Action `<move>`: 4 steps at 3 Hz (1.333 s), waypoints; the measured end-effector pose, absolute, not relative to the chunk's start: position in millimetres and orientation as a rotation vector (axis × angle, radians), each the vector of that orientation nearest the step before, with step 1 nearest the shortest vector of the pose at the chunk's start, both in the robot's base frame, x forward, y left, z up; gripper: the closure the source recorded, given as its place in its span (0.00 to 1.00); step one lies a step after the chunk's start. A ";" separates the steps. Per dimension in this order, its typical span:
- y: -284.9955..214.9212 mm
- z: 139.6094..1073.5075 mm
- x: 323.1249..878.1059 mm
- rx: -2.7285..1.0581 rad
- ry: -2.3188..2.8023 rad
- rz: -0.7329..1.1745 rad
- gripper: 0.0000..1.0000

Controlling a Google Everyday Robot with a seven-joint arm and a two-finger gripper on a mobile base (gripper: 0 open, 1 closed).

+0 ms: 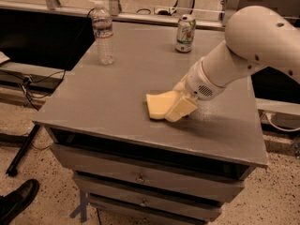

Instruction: Move sponge near 7up can

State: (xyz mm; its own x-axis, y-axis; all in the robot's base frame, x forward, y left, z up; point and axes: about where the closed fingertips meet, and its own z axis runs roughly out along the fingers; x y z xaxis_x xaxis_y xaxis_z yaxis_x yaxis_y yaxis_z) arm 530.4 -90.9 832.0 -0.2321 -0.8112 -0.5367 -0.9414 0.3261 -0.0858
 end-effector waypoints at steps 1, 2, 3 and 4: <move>-102.8 838.4 534.8 -1.493 2.132 0.365 0.70; -138.8 872.1 542.7 -1.406 2.136 0.299 0.94; -202.4 920.1 541.0 -1.286 2.177 0.140 1.00; -214.9 930.8 542.7 -1.263 2.177 0.106 1.00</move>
Offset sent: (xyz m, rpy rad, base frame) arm 0.0229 -0.0949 0.0806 0.0247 -0.1024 -0.1955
